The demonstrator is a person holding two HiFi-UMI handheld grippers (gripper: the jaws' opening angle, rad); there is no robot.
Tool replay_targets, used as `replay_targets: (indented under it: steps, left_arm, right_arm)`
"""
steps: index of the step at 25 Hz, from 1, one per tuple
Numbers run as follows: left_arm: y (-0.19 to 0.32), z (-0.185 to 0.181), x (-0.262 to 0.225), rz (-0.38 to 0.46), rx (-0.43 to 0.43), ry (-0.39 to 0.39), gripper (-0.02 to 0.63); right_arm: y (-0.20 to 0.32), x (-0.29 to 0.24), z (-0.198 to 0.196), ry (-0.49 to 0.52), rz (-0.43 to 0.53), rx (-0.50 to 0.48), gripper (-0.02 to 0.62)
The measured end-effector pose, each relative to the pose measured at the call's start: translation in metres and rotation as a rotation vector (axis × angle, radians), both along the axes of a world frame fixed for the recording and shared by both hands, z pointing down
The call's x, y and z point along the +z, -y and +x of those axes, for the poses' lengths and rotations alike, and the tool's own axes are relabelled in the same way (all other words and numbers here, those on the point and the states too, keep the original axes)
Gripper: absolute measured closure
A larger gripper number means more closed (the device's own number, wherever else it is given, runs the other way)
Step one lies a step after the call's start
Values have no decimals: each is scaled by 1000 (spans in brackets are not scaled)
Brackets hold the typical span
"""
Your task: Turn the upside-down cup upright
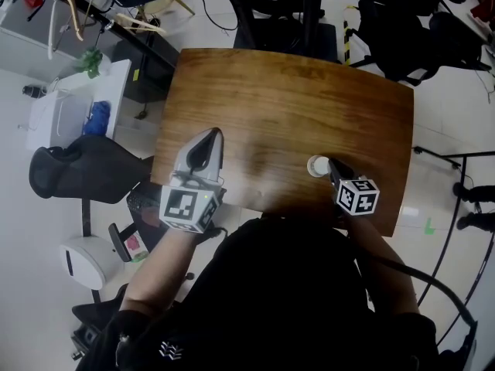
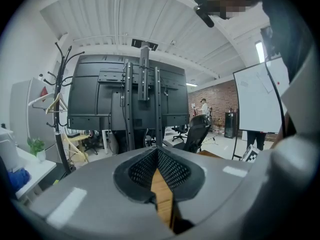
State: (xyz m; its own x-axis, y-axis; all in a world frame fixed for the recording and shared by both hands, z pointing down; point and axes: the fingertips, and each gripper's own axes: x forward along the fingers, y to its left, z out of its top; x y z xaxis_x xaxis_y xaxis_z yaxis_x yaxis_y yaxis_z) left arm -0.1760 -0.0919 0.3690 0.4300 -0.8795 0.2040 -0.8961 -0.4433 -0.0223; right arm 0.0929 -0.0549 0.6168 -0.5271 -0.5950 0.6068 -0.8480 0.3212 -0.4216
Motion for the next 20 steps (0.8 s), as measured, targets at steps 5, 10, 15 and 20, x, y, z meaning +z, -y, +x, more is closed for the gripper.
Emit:
replay_targets:
  steps: [5, 10, 15, 20]
  left_arm:
    - [3, 7, 0, 6, 19, -7, 606]
    - [10, 10, 0, 5, 28, -17, 606]
    - [14, 18, 1, 4, 52, -23, 606]
    - [18, 21, -2, 5, 60, -19, 606]
  right_arm:
    - [4, -8, 16, -95, 61, 14, 574]
    - [14, -27, 66, -295, 140, 107, 573]
    - [16, -24, 106, -497, 112, 134, 574]
    - [15, -19, 78, -501, 109, 62, 572]
